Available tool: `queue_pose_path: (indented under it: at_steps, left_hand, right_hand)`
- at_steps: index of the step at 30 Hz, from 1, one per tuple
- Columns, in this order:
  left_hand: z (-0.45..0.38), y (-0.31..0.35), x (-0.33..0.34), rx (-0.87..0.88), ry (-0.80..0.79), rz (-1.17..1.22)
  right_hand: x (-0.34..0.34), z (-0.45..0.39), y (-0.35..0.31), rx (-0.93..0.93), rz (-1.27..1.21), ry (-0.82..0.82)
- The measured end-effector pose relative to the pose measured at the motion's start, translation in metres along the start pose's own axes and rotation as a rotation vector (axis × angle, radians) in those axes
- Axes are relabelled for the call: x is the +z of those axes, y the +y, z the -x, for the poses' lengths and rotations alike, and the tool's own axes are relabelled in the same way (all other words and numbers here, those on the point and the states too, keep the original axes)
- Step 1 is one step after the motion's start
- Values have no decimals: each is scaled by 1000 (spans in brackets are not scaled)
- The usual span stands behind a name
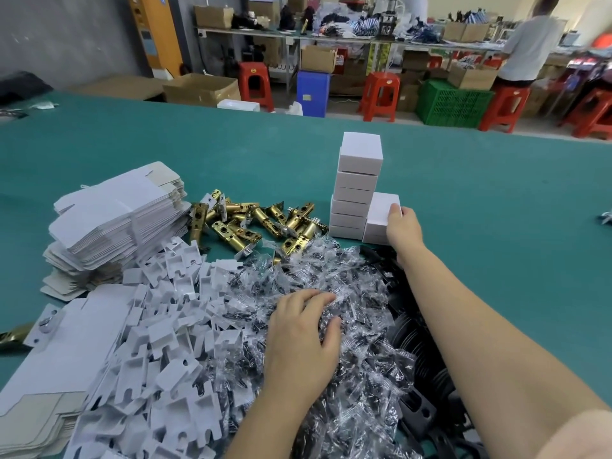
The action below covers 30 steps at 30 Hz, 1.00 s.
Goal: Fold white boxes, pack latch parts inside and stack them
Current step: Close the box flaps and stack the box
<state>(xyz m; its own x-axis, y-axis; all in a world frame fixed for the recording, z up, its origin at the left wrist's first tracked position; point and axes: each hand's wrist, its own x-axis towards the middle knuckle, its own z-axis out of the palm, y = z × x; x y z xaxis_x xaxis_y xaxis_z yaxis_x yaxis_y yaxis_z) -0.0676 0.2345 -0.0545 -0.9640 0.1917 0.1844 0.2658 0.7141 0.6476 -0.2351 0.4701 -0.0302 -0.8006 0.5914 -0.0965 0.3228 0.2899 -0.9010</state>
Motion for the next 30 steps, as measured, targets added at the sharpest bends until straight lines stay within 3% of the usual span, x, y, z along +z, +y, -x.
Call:
queue_pose_path:
  at_steps: [4, 9, 14, 17, 21, 30]
  left_hand:
    - [0, 0, 0, -4, -7, 5]
    - [-2, 1, -2, -8, -21, -4]
    - [-2, 3, -5, 10, -23, -4]
    - [-2, 5, -8, 16, -13, -8]
    - [0, 12, -11, 39, -32, -92]
    - [-13, 48, -24, 40, -85, -414]
  right_hand:
    - [-16, 17, -7, -33, 94, -34]
    - [-43, 87, -21, -238, 118, 69]
    - [-44, 223, 14, -523, 299, -183]
    - [-32, 265, 52, -597, 465, -211]
    - [-22, 276, 77, -654, 644, -156]
    - [-20, 273, 76, -715, 635, -114]
